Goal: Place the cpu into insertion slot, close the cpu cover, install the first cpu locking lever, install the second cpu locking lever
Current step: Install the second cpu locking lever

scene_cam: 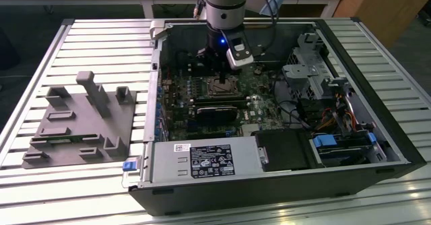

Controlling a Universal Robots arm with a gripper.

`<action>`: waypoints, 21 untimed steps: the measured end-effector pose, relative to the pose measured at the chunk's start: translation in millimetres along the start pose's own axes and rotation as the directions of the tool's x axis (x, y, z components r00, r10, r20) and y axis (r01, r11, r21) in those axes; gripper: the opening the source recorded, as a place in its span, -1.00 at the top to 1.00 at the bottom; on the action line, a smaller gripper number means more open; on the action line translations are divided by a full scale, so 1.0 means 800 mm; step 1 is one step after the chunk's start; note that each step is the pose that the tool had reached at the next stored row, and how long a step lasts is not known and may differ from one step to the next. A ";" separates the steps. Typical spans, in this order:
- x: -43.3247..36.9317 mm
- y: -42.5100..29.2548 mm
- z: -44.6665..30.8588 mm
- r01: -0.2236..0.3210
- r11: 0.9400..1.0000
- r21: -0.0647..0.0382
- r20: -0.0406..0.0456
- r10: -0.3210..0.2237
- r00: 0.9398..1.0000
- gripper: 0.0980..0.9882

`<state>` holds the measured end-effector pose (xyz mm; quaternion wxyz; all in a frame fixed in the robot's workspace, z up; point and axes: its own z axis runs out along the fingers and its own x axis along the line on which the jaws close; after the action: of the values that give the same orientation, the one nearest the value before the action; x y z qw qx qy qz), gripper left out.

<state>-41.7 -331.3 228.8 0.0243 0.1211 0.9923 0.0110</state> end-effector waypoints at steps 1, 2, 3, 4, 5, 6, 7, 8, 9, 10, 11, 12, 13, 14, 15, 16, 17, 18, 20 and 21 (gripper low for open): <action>0.000 0.0000 -0.0016 0.000 1.000 0.000 0.000 0.000 1.000 0.98; 0.000 0.0001 -0.0033 0.000 1.000 0.000 0.000 0.000 1.000 0.98; 0.000 0.0001 -0.0049 0.000 1.000 0.000 0.000 0.000 1.000 0.98; 0.000 0.0002 -0.0063 0.000 1.000 0.000 0.000 0.000 1.000 0.98; 0.000 0.0002 -0.0076 0.000 1.000 0.000 0.000 0.000 1.000 0.98; 0.000 0.0002 -0.0085 0.000 1.000 0.000 0.000 0.000 1.000 0.98; 0.000 0.0003 -0.0087 0.000 1.000 0.000 0.000 0.000 1.000 0.98; 0.000 0.0003 -0.0087 0.000 1.000 0.000 0.000 0.000 1.000 0.98; 0.000 0.0003 -0.0088 0.000 1.000 0.000 0.000 0.000 1.000 0.98; 0.000 0.0003 -0.0090 0.000 1.000 0.000 0.000 0.000 1.000 0.98; -0.001 -0.0001 -0.0091 0.000 1.000 0.000 0.000 0.000 1.000 0.98; -0.001 -0.0009 -0.0092 0.000 1.000 0.000 0.000 0.000 1.000 0.98; -0.001 -0.0020 -0.0091 0.000 1.000 0.000 0.000 0.000 1.000 0.98; -0.001 -0.0034 -0.0092 0.000 1.000 0.000 0.000 0.000 1.000 0.98; -0.002 -0.0050 -0.0092 0.000 1.000 0.000 0.000 0.000 1.000 0.98; -0.002 -0.0069 -0.0092 0.000 1.000 0.000 0.000 0.000 1.000 0.98; -0.003 -0.0090 -0.0092 0.000 1.000 0.000 0.000 0.000 1.000 0.98; -0.003 -0.0112 -0.0092 0.000 1.000 0.000 0.000 0.000 1.000 0.98; -0.005 -0.0158 -0.0093 -0.001 1.000 0.000 0.000 0.001 1.000 0.98; -0.006 -0.0180 -0.0094 -0.001 1.000 0.000 0.000 0.001 1.000 0.98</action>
<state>-41.3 -346.5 236.1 0.0243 0.1217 0.9922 0.0110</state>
